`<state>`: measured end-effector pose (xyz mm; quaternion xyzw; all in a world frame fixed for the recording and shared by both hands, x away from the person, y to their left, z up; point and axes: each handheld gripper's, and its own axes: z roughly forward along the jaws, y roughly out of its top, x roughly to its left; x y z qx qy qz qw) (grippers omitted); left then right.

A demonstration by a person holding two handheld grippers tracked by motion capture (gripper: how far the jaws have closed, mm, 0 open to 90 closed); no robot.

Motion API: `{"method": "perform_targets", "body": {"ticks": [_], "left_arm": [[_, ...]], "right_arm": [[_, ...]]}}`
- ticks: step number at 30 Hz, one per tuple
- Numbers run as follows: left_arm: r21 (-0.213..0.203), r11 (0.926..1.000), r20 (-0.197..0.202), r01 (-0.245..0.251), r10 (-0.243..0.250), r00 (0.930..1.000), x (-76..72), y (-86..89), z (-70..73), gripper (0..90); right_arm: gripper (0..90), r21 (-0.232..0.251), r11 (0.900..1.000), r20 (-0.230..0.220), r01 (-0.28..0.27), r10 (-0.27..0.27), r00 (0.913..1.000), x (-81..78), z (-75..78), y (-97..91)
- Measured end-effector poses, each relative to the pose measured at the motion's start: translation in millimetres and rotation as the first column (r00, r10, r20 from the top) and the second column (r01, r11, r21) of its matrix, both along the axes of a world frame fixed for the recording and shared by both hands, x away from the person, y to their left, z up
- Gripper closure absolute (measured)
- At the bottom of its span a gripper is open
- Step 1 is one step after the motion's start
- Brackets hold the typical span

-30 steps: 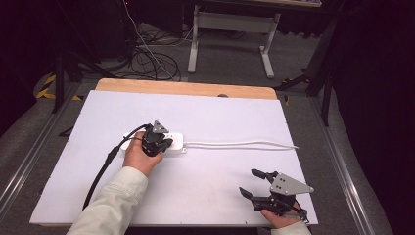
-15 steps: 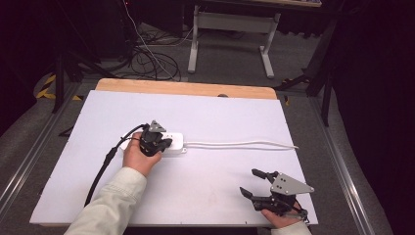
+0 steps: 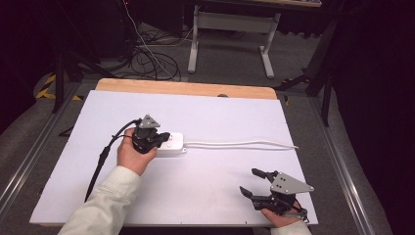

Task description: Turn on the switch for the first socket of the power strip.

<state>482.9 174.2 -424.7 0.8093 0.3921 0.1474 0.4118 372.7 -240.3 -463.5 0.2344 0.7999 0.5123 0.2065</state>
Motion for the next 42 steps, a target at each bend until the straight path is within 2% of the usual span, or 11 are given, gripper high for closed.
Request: {"method": "perform_targets", "body": {"ticks": [4, 7, 16, 18, 20, 21, 24, 27, 33, 36, 42], "left_arm": [[-0.019, 0.9998, 0.028, 0.005, -0.005, 0.9996, -7.2, 5.6, 9.4, 90.0], [-0.037, 0.9993, 0.031, 0.011, -0.010, 0.9995, -12.0, 7.4, 14.6, 90.0], [-0.003, 0.9993, 0.076, 0.037, -0.037, 0.9964, -22.4, 1.8, 30.0, 90.0], [-0.018, 0.9988, 0.070, 0.045, -0.044, 0.9966, -24.0, 0.5, 31.7, 89.4], [-0.022, 0.9992, 0.104, 0.033, -0.030, 0.9941, -26.4, 0.0, 33.4, 72.8], [-0.022, 0.9994, 0.114, 0.025, -0.022, 0.9933, -28.0, 0.2, 34.6, 67.5], [-0.051, 0.9980, 0.131, 0.038, -0.031, 0.9908, -33.0, 2.2, 39.2, 56.5], [-0.049, 0.9972, 0.151, 0.057, -0.049, 0.9873, -40.1, 4.6, 43.9, 48.2], [-0.049, 0.9956, 0.188, 0.080, -0.070, 0.9797, -56.8, 13.5, 53.0, 41.1], [-0.038, 0.9952, 0.217, 0.090, -0.080, 0.9728, -66.1, 18.6, 58.0, 39.1], [-0.048, 0.9926, 0.231, 0.112, -0.098, 0.9681, -82.3, 29.4, 62.9, 33.8]], "right_arm": [[28.6, -0.003, 1.0000, -0.001, -0.002, 0.002, 1.0000, 1.1, -0.1, 0.7], [28.6, -0.001, 1.0000, -0.001, -0.003, 0.003, 1.0000, 1.7, -0.1, 1.2], [28.6, -0.002, 1.0000, -0.003, -0.004, 0.004, 1.0000, 1.4, -0.2, 1.5], [28.6, -0.002, 1.0000, -0.007, -0.002, 0.002, 1.0000, 1.3, -0.2, 1.4], [28.6, -0.001, 1.0000, -0.003, -0.003, 0.003, 1.0000, 1.2, -0.2, 1.3], [28.6, -0.003, 1.0000, -0.001, -0.003, 0.003, 1.0000, 1.0, 0.0, 1.0], [28.6, 0.001, 1.0000, -0.001, -0.001, 0.001, 1.0000, 0.5, 0.1, 0.7], [28.6, 0.003, 1.0000, -0.001, -0.001, 0.001, 1.0000, 0.4, -0.1, 0.5], [28.6, 0.003, 1.0000, -0.001, 0.001, -0.001, 1.0000, 0.6, 0.1, 0.6], [28.6, 0.003, 1.0000, -0.002, 0.001, -0.001, 1.0000, 0.6, 0.0, 0.7], [28.6, 0.002, 1.0000, -0.002, 0.001, -0.001, 1.0000, 0.3, 0.1, 0.8]]}}
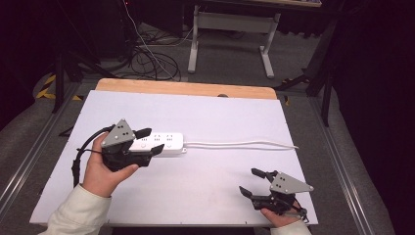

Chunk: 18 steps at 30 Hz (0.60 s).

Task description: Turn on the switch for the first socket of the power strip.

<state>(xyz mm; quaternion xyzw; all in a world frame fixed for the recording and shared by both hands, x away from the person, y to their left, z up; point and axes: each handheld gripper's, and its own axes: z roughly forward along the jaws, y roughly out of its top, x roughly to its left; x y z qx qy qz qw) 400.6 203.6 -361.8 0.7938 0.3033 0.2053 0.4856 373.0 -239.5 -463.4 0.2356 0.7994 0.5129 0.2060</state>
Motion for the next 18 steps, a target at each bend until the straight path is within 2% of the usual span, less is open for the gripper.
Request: {"method": "perform_targets", "body": {"ticks": [3, 6, 15, 18], "left_arm": [[-0.014, 0.9999, 0.000, 0.002, -0.002, 1.0000, -6.8, 7.2, -1.0, 30.7], [-0.024, 0.9996, 0.006, -0.016, 0.016, 0.9998, -13.7, 15.2, -3.4, 25.6], [-0.034, 0.9993, 0.008, -0.015, 0.016, 0.9998, -31.7, 37.1, -18.2, 22.5], [-0.024, 0.9995, 0.019, -0.021, 0.022, 0.9996, -36.1, 44.2, -24.6, 21.8]], "right_arm": [[28.6, 0.001, 1.0000, 0.000, 0.000, 0.000, 1.0000, -0.1, 0.0, -0.1], [28.6, 0.000, 1.0000, 0.000, 0.000, 0.000, 1.0000, -0.2, 0.0, 0.0], [28.6, 0.000, 1.0000, -0.001, -0.002, 0.002, 1.0000, -0.4, -0.1, 0.4], [28.6, 0.001, 1.0000, -0.003, -0.001, 0.001, 1.0000, -0.7, 0.0, 0.6]]}}
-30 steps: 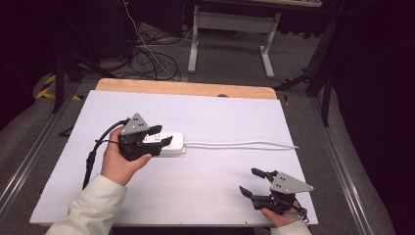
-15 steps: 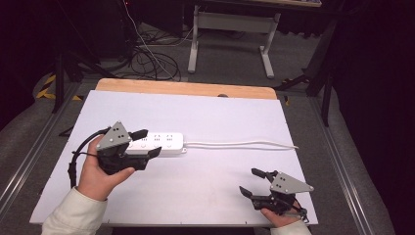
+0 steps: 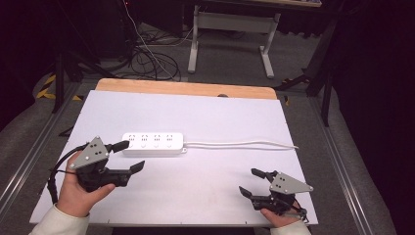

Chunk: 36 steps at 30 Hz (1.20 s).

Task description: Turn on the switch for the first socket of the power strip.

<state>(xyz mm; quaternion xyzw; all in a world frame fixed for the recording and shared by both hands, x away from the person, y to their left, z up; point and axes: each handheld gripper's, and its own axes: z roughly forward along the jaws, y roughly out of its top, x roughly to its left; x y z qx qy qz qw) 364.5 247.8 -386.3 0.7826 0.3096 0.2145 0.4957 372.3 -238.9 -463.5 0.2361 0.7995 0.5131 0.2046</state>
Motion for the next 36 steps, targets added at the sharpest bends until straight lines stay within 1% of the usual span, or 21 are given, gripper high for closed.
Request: {"method": "perform_targets", "body": {"ticks": [1, 2, 5, 6, 9, 13, 15, 17, 18, 20, 21, 22, 24, 27, 29, 32, 34, 36], "left_arm": [[0.010, 0.9999, 0.003, -0.010, 0.010, 0.9999, -1.3, 2.1, -2.9, 21.3], [0.010, 0.9999, 0.001, -0.012, 0.012, 0.9999, -2.1, 4.4, -5.6, 21.3], [-0.021, 0.9998, -0.003, 0.005, -0.005, 1.0000, -5.3, 11.0, -13.9, 21.3], [-0.022, 0.9997, 0.003, 0.009, -0.009, 1.0000, -6.2, 13.1, -16.5, 21.3], [-0.031, 0.9991, -0.003, 0.028, -0.028, 0.9996, -9.0, 17.4, -24.4, 21.1], [-0.025, 0.9976, -0.010, 0.064, -0.064, 0.9979, -11.3, 21.1, -33.3, 19.8], [-0.014, 0.9970, -0.012, 0.076, -0.076, 0.9971, -12.4, 22.5, -37.8, 19.8], [-0.009, 0.9976, -0.012, 0.069, -0.069, 0.9975, -12.4, 23.9, -41.6, 19.8], [-0.013, 0.9981, -0.026, 0.060, -0.060, 0.9978, -12.6, 25.0, -44.3, 19.8], [-0.026, 0.9986, -0.043, 0.046, -0.047, 0.9979, -12.0, 28.1, -50.7, 19.9], [-0.038, 0.9984, -0.056, 0.042, -0.044, 0.9974, -12.3, 29.2, -54.0, 20.0], [-0.039, 0.9985, -0.062, 0.039, -0.041, 0.9972, -12.2, 30.6, -56.9, 20.1], [-0.058, 0.9976, -0.079, 0.038, -0.042, 0.9960, -13.8, 32.2, -62.3, 20.1], [-0.067, 0.9973, -0.080, 0.032, -0.037, 0.9961, -17.0, 34.2, -69.3, 20.3], [-0.066, 0.9972, -0.077, 0.036, -0.041, 0.9962, -18.5, 36.3, -74.9, 20.4], [-0.019, 0.9994, -0.061, 0.028, -0.029, 0.9977, -20.1, 39.5, -82.4, 20.3], [-0.003, 0.9997, -0.057, 0.022, -0.022, 0.9981, -22.1, 40.1, -85.4, 20.5], [-0.011, 0.9997, -0.054, 0.023, -0.024, 0.9983, -23.5, 41.3, -86.1, 20.6]], "right_arm": [[28.6, 0.000, 1.0000, 0.000, 0.000, 0.000, 1.0000, -0.1, 0.0, 0.0], [28.6, -0.001, 1.0000, 0.001, 0.001, -0.001, 1.0000, -0.2, 0.1, -0.1], [28.6, -0.002, 1.0000, 0.005, 0.000, 0.000, 1.0000, -0.4, 0.2, -0.5], [28.6, -0.001, 1.0000, 0.003, 0.001, -0.001, 1.0000, -0.4, 0.2, -0.4], [28.6, -0.002, 1.0000, 0.003, 0.001, -0.001, 1.0000, -0.3, 0.2, -0.5], [28.5, 0.000, 1.0000, -0.001, 0.003, -0.003, 1.0000, -0.8, 0.3, -0.6], [28.5, 0.001, 1.0000, -0.001, 0.001, -0.001, 1.0000, -0.7, 0.2, -0.7], [28.5, 0.002, 1.0000, 0.000, 0.001, -0.001, 1.0000, -0.7, 0.3, -0.9], [28.5, 0.002, 1.0000, 0.000, 0.001, -0.001, 1.0000, -0.8, 0.3, -0.9], [28.5, 0.004, 1.0000, 0.005, 0.000, 0.000, 1.0000, -0.6, 0.3, -1.2], [28.4, 0.005, 1.0000, 0.005, 0.000, 0.000, 1.0000, -0.6, 0.3, -1.4], [28.5, 0.004, 1.0000, 0.006, -0.001, 0.001, 1.0000, -0.6, 0.4, -1.6], [28.5, 0.004, 1.0000, 0.006, -0.002, 0.002, 1.0000, -0.6, 0.4, -1.8], [28.5, 0.005, 1.0000, 0.002, 0.000, 0.000, 1.0000, -1.2, 0.6, -1.8], [28.4, 0.003, 1.0000, 0.007, -0.002, 0.002, 1.0000, -0.8, 0.5, -2.0], [28.5, 0.007, 1.0000, 0.004, -0.002, 0.002, 1.0000, -0.6, 0.3, -2.0], [28.5, 0.007, 1.0000, 0.005, -0.001, 0.001, 1.0000, -0.5, 0.3, -2.2], [28.4, 0.006, 1.0000, 0.003, 0.000, 0.000, 1.0000, -0.9, 0.7, -2.6]]}}
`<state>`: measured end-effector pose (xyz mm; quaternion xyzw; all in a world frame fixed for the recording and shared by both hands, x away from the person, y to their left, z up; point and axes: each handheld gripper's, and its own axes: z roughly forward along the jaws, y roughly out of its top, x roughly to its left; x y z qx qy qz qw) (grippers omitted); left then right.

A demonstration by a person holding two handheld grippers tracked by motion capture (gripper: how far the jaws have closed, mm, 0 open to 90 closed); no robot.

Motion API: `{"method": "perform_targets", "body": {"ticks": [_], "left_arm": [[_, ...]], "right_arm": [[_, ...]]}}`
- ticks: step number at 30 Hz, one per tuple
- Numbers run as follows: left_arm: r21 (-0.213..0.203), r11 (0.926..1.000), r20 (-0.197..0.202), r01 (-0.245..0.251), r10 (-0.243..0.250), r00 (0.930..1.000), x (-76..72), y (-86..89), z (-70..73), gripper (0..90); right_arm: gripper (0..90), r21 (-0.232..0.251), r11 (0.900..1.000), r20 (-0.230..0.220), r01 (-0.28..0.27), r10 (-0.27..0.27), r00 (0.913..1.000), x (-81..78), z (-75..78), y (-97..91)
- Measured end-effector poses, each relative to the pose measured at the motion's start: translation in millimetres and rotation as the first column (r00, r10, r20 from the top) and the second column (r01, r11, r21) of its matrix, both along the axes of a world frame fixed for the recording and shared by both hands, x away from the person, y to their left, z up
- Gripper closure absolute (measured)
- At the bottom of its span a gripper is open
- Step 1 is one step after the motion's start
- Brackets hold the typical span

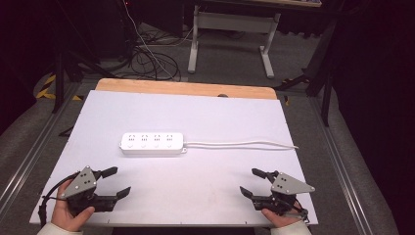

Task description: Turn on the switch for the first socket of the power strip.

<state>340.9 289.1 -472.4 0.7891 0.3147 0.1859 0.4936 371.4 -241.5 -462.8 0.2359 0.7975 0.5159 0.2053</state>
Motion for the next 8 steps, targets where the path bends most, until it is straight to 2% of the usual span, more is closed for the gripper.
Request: {"method": "perform_targets", "body": {"ticks": [1, 4, 5, 8], "left_arm": [[-0.023, 0.9997, -0.013, 0.002, -0.002, 0.9999, -0.7, -0.3, -1.0, 20.6], [-0.031, 0.9995, -0.043, -0.007, 0.006, 0.9991, -0.8, -1.7, -3.7, 20.5], [-0.029, 0.9995, -0.039, -0.011, 0.009, 0.9992, 0.2, -1.6, -3.6, 20.5], [-0.056, 0.9980, -0.055, -0.029, 0.026, 0.9981, 2.9, -2.1, -3.6, 20.6]], "right_arm": [[28.4, 0.004, 1.0000, 0.001, -0.003, 0.003, 1.0000, 0.0, 0.0, -0.2], [28.4, 0.004, 1.0000, 0.002, -0.004, 0.004, 1.0000, 0.2, 0.0, -0.3], [28.4, 0.003, 1.0000, 0.002, -0.004, 0.004, 1.0000, 0.2, 0.0, -0.3], [28.4, 0.003, 1.0000, 0.002, -0.005, 0.005, 1.0000, 0.6, -0.2, -0.2]]}}
